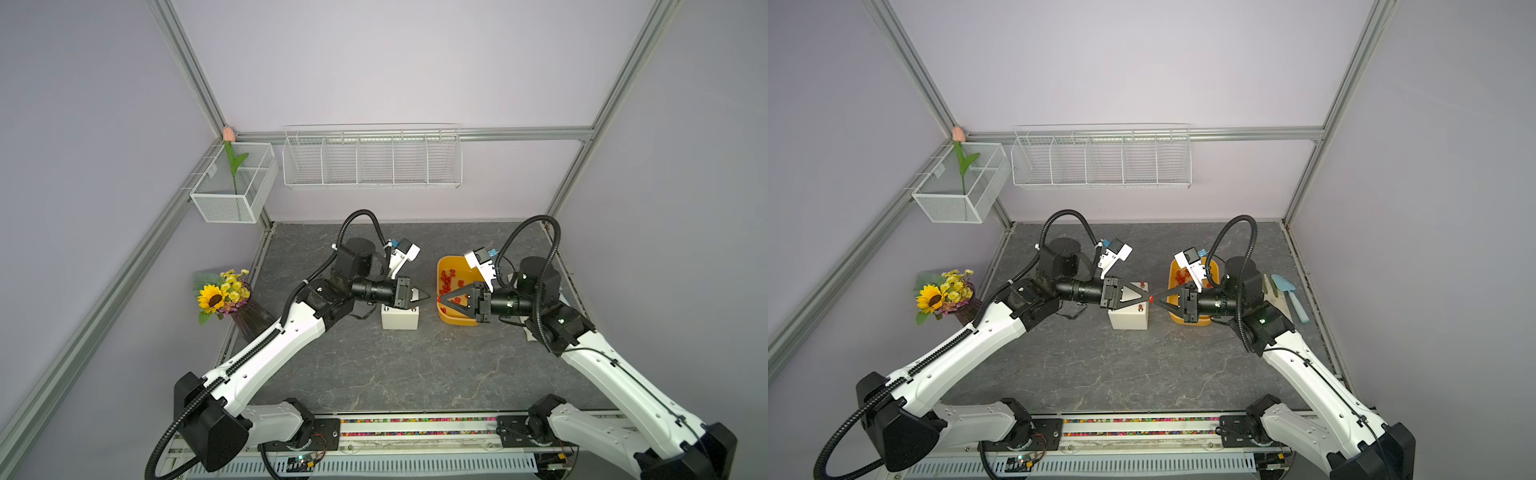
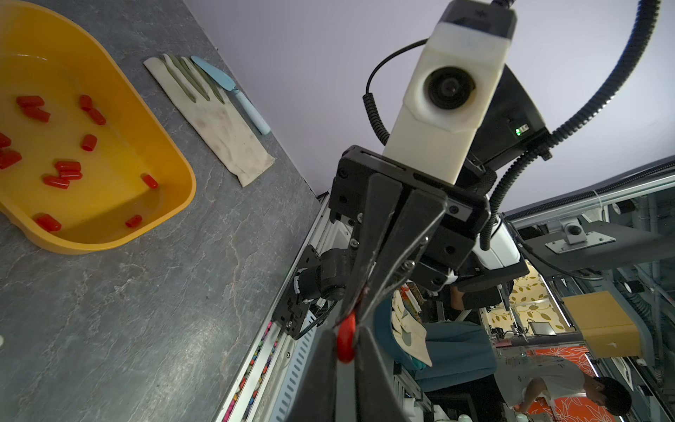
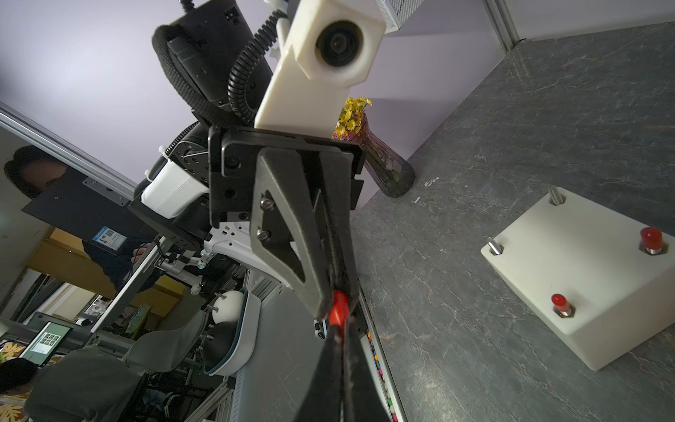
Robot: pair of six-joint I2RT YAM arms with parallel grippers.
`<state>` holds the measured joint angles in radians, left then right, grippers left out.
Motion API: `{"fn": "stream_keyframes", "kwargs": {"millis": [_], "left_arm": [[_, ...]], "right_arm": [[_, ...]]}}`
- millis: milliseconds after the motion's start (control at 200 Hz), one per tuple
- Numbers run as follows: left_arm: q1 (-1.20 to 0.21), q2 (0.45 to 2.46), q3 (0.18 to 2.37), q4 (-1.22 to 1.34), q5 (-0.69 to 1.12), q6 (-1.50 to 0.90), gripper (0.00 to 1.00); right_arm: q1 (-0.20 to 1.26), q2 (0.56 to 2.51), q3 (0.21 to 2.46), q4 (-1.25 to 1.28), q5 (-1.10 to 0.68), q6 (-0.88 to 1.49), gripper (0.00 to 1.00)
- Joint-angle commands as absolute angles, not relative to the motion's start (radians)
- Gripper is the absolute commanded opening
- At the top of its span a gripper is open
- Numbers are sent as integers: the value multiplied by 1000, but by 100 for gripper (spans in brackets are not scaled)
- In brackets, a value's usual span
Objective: Cover the protruding screws with screw protection sleeves
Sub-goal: Attach the screw protection sleeve to the screw.
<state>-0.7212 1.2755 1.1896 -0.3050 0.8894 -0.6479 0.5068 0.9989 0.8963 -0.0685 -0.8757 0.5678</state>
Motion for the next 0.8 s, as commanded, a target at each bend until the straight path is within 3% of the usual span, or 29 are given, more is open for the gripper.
{"fn": "stream_keyframes", "kwargs": {"millis": [0,175,795], "left_arm": [[-727,1281,1230,-322,876,-625,5],[-727,1274,1235,-356,847,-603,6],[-694,1257,1286,-542,662,-512,6]], "right_arm": [[514,993,917,-78,-873,554,9],[492,965,910,-84,-843,554,35],[433,893,848,-159,-754,483,38]]}}
